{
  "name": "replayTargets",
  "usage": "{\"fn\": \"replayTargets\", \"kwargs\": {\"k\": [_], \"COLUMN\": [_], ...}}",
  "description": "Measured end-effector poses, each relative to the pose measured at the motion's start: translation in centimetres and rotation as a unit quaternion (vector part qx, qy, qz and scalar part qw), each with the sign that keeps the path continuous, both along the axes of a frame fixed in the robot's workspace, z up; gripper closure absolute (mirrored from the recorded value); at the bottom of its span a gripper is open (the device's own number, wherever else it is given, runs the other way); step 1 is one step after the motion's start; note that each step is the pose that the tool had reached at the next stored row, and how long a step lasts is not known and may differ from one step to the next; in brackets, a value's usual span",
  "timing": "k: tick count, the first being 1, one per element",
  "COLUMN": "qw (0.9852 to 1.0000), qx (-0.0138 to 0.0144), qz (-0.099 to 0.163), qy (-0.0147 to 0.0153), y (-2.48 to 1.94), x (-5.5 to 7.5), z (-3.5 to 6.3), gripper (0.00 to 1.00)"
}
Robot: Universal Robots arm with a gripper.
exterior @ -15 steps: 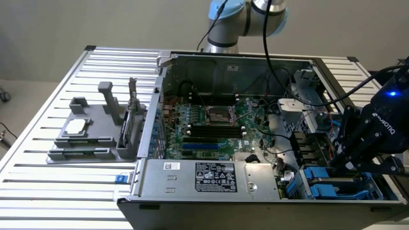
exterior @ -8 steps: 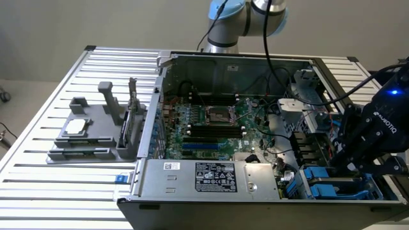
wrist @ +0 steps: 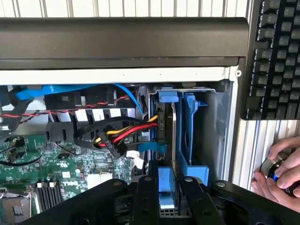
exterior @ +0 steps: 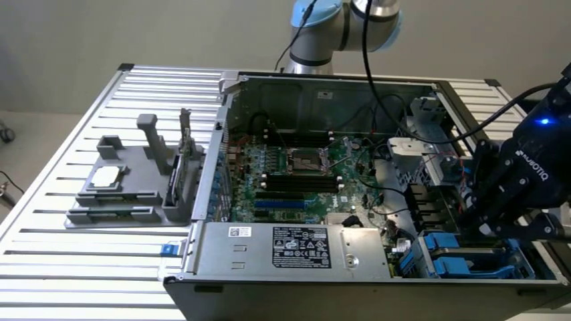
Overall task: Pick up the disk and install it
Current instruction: 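Insert the second disk wire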
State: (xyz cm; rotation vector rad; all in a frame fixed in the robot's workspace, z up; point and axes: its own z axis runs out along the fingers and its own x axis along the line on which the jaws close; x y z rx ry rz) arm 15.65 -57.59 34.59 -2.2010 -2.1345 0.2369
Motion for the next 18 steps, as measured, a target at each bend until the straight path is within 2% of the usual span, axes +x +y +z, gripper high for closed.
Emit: {"fn": "replayTargets", "kwargs": {"k": [4,8,13,18], "qw": [1.0,1.0,1.0,1.0], "qx": [0.0001,0.0001,0.0002,-0.001], "qz": [0.002,0.003,0.003,0.003], "qy": [0.0,0.0,0.0,0.0], "y": [0.1,0.31,0.38,0.46], "x": [-0.67,-1.02,-1.08,-1.09], "z": [0.28,0.46,0.49,0.5], "gripper": [0.75,0.89,0.89,0.89]}}
